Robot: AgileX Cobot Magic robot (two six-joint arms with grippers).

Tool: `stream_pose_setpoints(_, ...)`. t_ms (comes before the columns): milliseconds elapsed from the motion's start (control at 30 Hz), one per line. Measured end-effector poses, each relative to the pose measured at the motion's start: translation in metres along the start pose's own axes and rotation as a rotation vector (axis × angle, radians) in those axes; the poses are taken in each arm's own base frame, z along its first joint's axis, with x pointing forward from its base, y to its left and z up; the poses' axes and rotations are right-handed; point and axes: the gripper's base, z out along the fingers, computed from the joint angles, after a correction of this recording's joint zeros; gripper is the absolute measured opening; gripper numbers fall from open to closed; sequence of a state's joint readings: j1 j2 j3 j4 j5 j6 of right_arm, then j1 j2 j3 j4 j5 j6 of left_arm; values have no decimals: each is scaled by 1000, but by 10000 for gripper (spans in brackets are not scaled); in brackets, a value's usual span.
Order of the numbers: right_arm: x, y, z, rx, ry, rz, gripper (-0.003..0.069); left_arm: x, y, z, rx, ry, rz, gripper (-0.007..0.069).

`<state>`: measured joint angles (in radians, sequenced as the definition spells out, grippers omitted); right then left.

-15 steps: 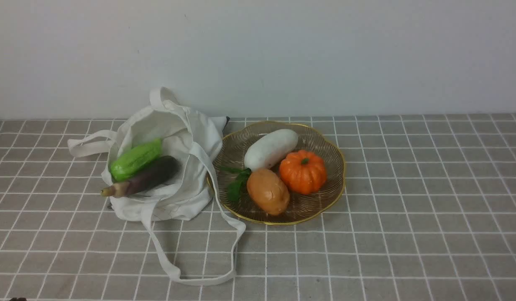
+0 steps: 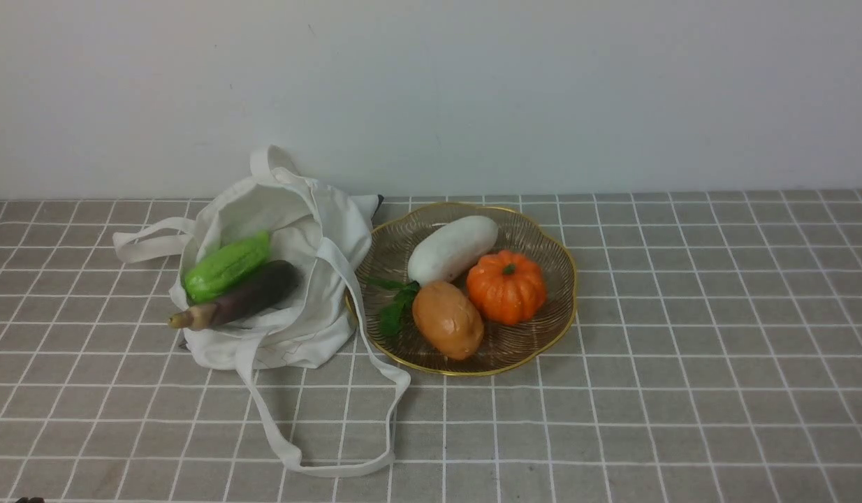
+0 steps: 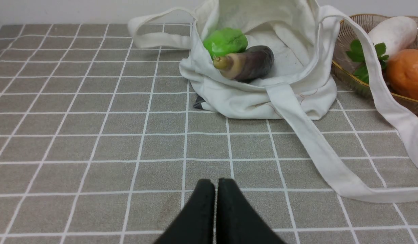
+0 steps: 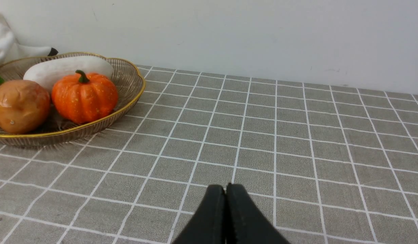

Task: Take vegetables from bag on grey coffee tablecloth place on plate.
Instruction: 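Reach into the bag and grasp a vegetable inside it with the left gripper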

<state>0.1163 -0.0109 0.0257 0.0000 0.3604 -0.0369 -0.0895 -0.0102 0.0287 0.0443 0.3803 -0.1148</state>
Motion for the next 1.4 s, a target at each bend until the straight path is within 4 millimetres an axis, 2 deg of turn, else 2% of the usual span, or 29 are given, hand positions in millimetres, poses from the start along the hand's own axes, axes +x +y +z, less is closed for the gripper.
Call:
stream_pose_setpoints(1267,0,0,0,0,0,0,-15,0,0,0,-4,0,9,-5)
stream_pose_setpoints(1367,0,0,0,0,0,0,-15,0,0,0,5,-2,-40,-5)
stream_pose_setpoints(1400,0,0,0,0,0,0,-15,-1,-3,0,30,-8,-150,-5)
